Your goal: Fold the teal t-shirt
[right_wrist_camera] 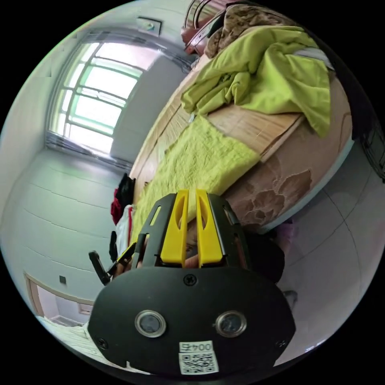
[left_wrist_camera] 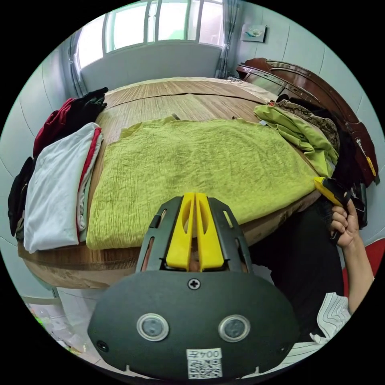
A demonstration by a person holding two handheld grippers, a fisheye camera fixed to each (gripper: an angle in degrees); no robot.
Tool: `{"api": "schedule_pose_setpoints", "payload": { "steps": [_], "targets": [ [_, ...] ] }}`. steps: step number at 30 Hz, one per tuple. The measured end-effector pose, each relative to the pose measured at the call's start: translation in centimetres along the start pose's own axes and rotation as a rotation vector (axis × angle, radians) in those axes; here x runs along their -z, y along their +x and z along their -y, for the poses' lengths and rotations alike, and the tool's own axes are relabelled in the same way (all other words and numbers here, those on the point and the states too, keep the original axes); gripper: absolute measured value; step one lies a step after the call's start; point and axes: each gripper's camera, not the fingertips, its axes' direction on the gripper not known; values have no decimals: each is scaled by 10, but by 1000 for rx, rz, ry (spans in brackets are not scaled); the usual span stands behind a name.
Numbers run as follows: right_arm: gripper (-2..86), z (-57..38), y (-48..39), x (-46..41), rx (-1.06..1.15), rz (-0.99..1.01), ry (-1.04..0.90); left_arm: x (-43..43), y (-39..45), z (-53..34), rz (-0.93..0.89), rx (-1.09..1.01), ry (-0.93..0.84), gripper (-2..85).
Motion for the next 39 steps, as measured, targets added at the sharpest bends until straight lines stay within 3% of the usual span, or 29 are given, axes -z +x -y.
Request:
{"api": "schedule_pose_setpoints", "payload": {
  "steps": [5, 8, 11, 17, 25, 31, 39],
  "targets": [
    [47, -6, 90, 72, -206, 142, 132, 9, 38, 35, -19, -98, -12, 1],
    [52, 1, 148, 82, -407, 297, 120, -7, 52, 46, 17, -131, -114, 1],
    [67, 3, 181, 79, -516, 433, 60, -3, 48, 51, -6, -90, -97, 2],
    [104, 6, 201, 90, -509, 535, 65, 14, 44, 75, -31, -90, -115, 1],
    [109, 13, 212, 97, -503, 531, 47, 40, 44, 100, -32, -92, -114, 1],
    [93, 19, 202, 111, -488, 412, 14, 62, 44, 119, -36, -92, -119, 2],
    [87, 11, 220, 105, -532, 486, 23, 95, 48, 143, -32, -95, -115, 1]
  ]
}}
